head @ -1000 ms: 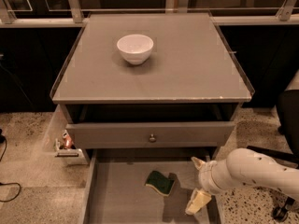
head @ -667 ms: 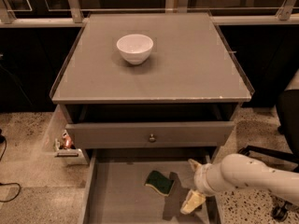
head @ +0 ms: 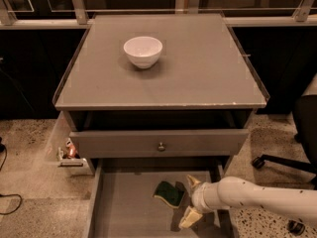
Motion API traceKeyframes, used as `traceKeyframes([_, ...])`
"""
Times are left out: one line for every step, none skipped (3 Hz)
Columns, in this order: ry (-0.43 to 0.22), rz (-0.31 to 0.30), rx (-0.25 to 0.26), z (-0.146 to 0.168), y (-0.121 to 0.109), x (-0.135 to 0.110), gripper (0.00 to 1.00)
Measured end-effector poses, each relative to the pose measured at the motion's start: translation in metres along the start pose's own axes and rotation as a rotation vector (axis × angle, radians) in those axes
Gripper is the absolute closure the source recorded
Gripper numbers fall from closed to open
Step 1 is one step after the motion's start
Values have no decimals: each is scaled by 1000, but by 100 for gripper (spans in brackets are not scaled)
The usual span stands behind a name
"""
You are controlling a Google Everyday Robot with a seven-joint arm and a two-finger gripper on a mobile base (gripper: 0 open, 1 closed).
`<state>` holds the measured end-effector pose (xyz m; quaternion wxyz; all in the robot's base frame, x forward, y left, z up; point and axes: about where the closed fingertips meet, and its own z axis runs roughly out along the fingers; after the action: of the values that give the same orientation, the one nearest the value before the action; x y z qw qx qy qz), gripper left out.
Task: Pick sponge from middle drawer and place on counter
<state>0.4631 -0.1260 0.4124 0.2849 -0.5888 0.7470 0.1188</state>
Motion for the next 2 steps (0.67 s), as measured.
traceKeyframes([-54, -31, -6, 30, 1, 2, 0])
traceKeyframes([-99, -49, -7, 47, -5, 1, 0])
